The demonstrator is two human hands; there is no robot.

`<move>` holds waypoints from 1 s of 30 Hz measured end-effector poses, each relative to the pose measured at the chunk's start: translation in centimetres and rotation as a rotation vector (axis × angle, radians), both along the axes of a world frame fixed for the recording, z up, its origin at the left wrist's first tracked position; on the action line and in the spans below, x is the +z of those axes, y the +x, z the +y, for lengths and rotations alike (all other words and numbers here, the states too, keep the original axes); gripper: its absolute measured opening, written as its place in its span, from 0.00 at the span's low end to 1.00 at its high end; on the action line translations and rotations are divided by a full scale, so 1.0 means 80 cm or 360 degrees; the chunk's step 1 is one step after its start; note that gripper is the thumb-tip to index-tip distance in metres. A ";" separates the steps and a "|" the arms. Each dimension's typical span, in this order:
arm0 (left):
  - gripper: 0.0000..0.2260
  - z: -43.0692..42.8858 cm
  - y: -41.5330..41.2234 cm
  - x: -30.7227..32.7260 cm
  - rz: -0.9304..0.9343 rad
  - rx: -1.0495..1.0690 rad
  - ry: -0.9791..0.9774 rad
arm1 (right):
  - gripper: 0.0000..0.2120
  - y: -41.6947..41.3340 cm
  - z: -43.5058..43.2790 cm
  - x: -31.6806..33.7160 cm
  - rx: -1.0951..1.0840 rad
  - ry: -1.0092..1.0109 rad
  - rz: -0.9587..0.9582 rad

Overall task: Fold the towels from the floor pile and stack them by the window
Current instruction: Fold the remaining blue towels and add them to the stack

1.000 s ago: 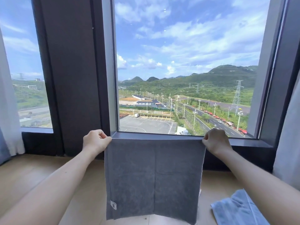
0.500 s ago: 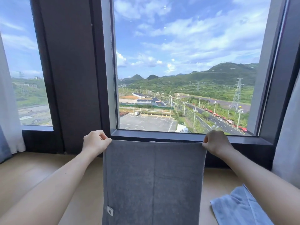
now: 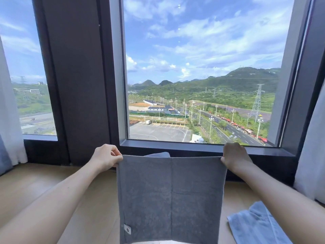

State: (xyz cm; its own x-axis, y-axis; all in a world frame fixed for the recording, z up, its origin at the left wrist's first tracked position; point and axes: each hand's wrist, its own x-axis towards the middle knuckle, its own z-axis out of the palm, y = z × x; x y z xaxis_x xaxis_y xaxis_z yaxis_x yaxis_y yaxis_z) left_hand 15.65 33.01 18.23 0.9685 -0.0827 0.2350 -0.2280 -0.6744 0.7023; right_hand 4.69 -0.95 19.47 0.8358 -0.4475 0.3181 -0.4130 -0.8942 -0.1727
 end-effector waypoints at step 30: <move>0.14 -0.010 0.006 -0.007 0.0493 0.0189 0.0524 | 0.21 0.015 0.005 -0.007 0.0109 0.0503 0.0242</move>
